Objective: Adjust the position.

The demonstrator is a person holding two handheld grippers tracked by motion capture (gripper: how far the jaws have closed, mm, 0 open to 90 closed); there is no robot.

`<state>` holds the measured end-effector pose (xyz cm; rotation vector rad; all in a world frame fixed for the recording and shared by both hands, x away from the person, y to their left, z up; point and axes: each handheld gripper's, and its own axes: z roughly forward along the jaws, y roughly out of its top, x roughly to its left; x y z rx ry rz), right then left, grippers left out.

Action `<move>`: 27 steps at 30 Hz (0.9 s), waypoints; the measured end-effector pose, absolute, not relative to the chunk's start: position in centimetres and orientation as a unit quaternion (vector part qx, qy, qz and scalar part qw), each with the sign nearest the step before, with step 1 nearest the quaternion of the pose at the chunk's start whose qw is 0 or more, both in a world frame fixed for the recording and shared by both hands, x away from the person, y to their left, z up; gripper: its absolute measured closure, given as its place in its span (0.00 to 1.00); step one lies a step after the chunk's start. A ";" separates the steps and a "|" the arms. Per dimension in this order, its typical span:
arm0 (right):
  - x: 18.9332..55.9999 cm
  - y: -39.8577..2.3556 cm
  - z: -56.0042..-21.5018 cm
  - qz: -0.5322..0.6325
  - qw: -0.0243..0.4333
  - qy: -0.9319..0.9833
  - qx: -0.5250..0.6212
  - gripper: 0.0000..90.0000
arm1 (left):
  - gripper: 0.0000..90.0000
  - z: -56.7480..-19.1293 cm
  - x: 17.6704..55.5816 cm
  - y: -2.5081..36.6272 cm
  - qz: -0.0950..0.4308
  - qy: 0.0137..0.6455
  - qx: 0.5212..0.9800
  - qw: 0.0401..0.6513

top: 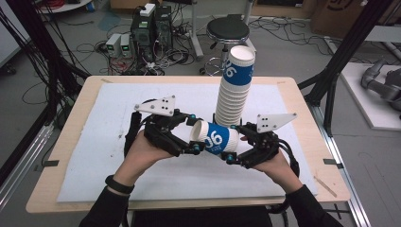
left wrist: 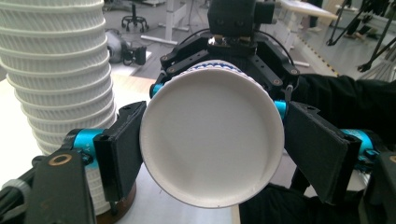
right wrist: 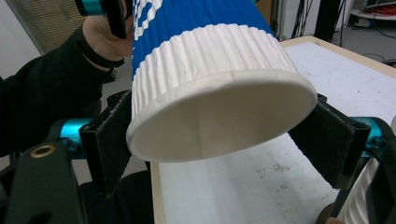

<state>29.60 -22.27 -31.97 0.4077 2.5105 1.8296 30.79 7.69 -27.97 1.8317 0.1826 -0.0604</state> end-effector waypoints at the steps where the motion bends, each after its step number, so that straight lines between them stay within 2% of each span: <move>1: 29.6 -22.3 -32.0 0.584 0.004 0.801 0.130 0.21 | 0.26 -27.9 30.8 7.7 -0.024 0.078 0.795 0.601; 12: 29.5 -22.1 -32.0 0.577 0.005 0.808 0.119 0.23 | 0.28 -27.9 30.8 7.5 -0.017 0.075 0.832 0.550; 21: 29.5 -22.2 -31.8 0.559 0.013 0.822 0.107 0.23 | 0.29 -28.0 30.9 7.7 -0.025 0.072 0.832 0.549; 24: 29.5 -22.2 -31.7 0.555 0.017 0.825 0.107 0.22 | 0.32 -28.0 30.9 7.6 -0.025 0.066 0.834 0.548; 27: 29.5 -22.4 -31.5 0.569 0.016 0.815 0.110 0.18 | 0.33 -28.0 31.0 7.7 -0.028 0.065 0.822 0.565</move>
